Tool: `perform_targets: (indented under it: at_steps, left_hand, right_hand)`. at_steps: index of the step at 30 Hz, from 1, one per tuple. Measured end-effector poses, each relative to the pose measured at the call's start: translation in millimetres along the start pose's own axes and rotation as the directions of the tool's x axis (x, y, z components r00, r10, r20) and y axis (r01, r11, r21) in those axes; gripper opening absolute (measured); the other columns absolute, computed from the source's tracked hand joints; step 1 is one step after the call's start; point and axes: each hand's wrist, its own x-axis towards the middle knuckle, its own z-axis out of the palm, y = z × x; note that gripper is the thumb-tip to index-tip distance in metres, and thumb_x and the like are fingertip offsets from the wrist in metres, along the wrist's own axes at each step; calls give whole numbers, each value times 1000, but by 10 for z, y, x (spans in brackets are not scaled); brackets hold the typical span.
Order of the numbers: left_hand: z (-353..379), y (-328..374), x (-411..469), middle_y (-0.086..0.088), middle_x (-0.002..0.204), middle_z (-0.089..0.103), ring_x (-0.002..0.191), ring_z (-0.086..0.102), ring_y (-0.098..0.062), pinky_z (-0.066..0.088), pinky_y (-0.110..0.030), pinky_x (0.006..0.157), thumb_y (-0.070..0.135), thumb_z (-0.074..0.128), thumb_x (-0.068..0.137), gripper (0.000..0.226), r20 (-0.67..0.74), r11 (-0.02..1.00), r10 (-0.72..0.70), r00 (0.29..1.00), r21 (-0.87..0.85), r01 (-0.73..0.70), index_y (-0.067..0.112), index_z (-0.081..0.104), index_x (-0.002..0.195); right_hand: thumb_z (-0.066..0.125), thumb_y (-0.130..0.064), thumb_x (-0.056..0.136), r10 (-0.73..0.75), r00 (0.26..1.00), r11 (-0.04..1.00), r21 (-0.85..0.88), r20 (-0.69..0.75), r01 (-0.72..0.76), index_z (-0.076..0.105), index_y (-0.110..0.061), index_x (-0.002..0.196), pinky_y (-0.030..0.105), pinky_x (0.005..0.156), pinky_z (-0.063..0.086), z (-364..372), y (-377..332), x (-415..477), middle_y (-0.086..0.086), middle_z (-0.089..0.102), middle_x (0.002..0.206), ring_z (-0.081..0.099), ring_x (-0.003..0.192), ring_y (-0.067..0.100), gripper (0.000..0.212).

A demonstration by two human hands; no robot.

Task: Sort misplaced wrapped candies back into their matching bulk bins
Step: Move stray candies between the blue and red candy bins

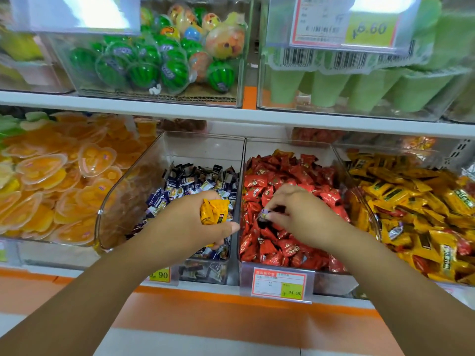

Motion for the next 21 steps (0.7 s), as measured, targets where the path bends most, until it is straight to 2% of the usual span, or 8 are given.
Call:
perform_targets:
  at_steps: [3,5,7,9,12,15,18,21]
  left_hand:
    - [43,-21,15,9,67,70,51,56,1,41,-13,52,50,67,82,32,32,1000,-16,999,5,16,25,48,81]
    - [77,-21,27,9,67,70,55,60,1,49,-23,59,51,68,80,34,56,1000,-27,998,-7,28,23,50,84]
    - [100,-15,32,9,66,69,56,61,0,52,-23,62,49,69,80,32,77,1000,-17,997,-22,18,21,54,84]
    - [109,-5,27,9,63,68,53,58,1,46,-15,56,47,69,81,30,80,999,0,997,-42,3,23,51,77]
    - [109,2,26,8,65,69,52,59,1,42,-12,52,46,69,82,31,70,999,-7,998,-42,10,21,52,78]
    - [108,-6,29,8,67,69,57,62,0,49,-20,60,48,69,81,32,65,1000,-6,998,-19,7,20,53,80]
    - [120,-30,33,2,69,69,57,62,-4,50,-28,64,50,69,78,34,65,1000,2,998,-17,0,21,52,77]
    - [119,-39,35,-1,70,68,61,63,-10,50,-31,65,52,68,76,35,64,1000,3,998,-15,-2,23,49,74]
  right_hand:
    - [65,-33,87,131,989,966,232,-65,-113,67,-30,87,13,61,38,-229,-38,-103,-10,56,85,51,66,1,4]
    - [66,-33,86,245,951,906,394,-188,-156,65,-29,83,18,57,41,-303,-115,-132,-6,61,75,50,58,1,4]
    - [64,-28,88,293,897,834,547,-331,-71,63,-33,84,19,61,45,-325,-251,-80,-2,65,78,53,62,1,7]
    - [63,-23,91,250,901,776,630,-354,32,63,-39,94,25,73,52,-334,-399,19,-4,69,88,63,76,8,16]
    - [60,-19,94,135,975,787,616,-175,1,62,-26,122,19,75,55,-359,-436,116,-10,69,103,66,83,5,29]
    - [62,-18,93,124,988,880,451,87,-150,69,-28,104,12,63,52,-514,-253,9,-11,71,86,65,72,-3,17]
    - [71,-22,86,95,915,977,141,392,-162,74,-32,89,13,66,46,-585,-45,-183,-22,69,74,62,72,-8,11]
    - [72,-26,83,121,854,993,-56,506,-108,73,-38,91,17,78,46,-517,5,-294,-28,63,86,58,89,-6,15]
